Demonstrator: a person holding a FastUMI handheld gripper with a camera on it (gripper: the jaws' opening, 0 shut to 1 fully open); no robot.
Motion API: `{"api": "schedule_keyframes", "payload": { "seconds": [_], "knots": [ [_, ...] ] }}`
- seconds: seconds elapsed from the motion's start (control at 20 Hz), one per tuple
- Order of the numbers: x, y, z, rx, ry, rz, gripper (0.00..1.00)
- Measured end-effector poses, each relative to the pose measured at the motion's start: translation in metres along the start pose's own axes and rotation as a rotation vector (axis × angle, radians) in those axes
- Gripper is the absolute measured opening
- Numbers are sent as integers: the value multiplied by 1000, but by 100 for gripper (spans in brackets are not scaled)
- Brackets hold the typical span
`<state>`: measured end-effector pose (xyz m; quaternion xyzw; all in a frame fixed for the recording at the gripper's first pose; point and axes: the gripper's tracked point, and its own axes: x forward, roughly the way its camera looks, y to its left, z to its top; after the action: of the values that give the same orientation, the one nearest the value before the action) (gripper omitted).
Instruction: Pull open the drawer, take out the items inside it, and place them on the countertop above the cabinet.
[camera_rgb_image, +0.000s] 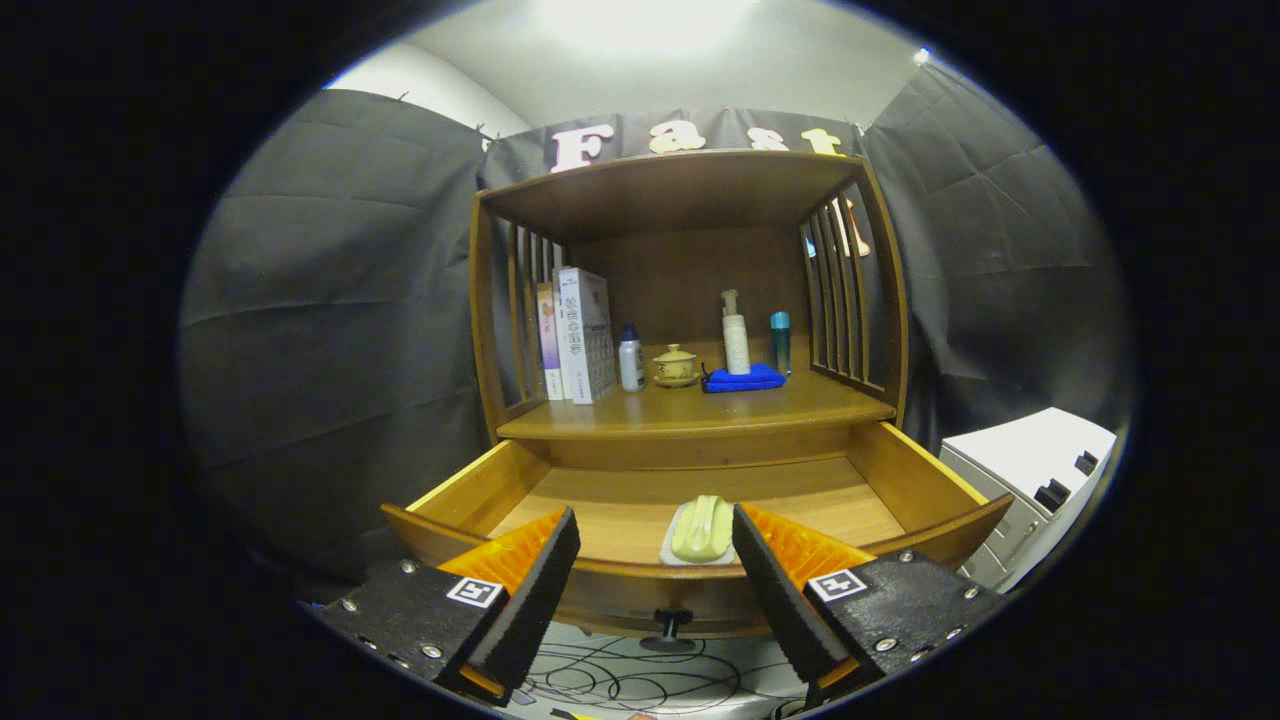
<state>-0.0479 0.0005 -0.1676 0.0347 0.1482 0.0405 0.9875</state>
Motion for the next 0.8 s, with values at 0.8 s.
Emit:
{"api": "schedule_keyframes", "payload": {
  "seconds": [0.8],
  "knots": [
    [133,-46,-17,20,450,-306,95]
  ]
}}
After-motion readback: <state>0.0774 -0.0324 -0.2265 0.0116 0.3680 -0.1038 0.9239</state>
